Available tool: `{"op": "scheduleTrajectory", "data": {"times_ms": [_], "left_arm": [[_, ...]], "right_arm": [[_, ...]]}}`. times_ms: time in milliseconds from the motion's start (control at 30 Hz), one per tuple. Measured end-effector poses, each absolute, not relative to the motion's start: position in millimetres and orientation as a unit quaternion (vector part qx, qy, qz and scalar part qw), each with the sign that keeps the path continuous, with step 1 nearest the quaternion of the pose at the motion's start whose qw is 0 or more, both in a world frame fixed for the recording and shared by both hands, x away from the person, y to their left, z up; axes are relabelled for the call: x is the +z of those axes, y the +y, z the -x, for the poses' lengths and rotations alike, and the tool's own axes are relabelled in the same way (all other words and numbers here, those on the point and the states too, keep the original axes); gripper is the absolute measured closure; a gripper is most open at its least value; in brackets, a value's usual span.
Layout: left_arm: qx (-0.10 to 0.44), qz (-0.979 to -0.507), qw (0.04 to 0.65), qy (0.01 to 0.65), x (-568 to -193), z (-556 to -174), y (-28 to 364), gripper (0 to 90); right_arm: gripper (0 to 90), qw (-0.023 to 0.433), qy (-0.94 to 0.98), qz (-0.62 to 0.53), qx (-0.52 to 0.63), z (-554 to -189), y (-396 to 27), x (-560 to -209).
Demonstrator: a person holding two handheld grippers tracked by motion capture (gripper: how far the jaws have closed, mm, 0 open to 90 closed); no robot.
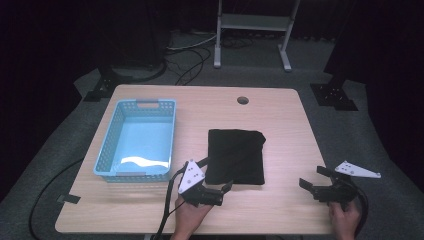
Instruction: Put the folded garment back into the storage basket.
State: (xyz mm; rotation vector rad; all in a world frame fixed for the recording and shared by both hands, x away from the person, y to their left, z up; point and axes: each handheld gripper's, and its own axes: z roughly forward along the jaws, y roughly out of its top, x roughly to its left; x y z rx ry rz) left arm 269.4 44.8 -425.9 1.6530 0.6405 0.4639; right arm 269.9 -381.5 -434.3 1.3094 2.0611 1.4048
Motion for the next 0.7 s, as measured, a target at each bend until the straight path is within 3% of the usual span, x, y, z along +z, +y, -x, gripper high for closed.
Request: {"op": "scheduleTrajectory", "data": {"times_ms": [700], "left_arm": [[0.225, -0.768, 0.533, 0.275, -411.2, -307.4, 5.4, 1.1]], "right_arm": [[1.5, 0.156, 0.720, -0.455, 0.500, -270.4, -383.8, -434.1]]}}
